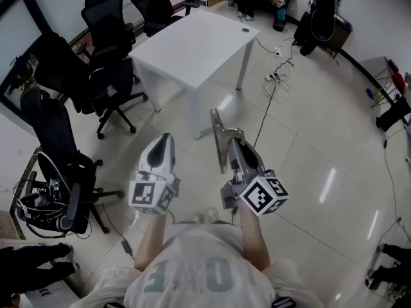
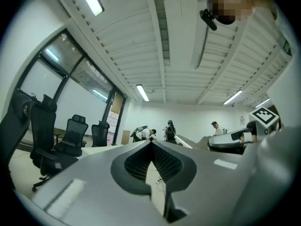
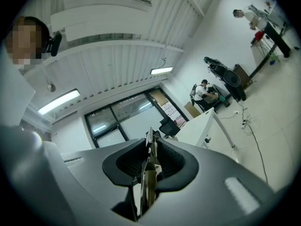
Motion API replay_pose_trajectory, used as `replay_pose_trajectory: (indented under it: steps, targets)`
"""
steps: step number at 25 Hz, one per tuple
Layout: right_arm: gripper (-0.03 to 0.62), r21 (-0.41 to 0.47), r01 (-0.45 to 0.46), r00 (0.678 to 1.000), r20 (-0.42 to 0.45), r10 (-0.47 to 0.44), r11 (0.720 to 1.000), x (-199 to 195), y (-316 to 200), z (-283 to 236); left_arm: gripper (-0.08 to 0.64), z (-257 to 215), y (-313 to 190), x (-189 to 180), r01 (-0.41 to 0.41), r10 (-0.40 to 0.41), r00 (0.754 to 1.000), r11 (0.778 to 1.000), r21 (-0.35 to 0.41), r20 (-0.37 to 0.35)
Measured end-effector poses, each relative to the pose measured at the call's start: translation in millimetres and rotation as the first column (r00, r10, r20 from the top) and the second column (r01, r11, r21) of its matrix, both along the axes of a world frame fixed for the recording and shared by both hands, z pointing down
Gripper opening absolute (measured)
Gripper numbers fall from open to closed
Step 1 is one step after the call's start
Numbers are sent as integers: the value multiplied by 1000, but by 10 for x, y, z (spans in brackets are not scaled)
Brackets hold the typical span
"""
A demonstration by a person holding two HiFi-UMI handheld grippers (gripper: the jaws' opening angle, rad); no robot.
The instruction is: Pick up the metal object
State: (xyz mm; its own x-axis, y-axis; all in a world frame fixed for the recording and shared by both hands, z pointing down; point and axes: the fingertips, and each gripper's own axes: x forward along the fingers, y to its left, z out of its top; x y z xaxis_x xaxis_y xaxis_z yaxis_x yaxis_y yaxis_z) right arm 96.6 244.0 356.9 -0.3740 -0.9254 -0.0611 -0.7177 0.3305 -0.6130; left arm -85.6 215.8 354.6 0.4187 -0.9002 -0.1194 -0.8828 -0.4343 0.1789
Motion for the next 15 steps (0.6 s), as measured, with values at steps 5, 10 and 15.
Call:
replay_pose_trajectory:
  steps: [5, 10, 15]
  targets:
    - [86, -9, -14, 999, -34, 14, 1000, -116, 150, 13, 2, 85, 168, -49, -20, 20, 1000, 1000, -21, -2]
    - [84, 17, -23, 999, -33, 24, 1000, -174, 177, -72, 2, 59, 161, -223, 3, -3, 1000, 1000, -13, -29]
    - [83, 29, -35, 998, -45, 36, 999, -144, 187, -121, 2, -9, 152, -193, -7, 7, 999, 1000, 6, -36]
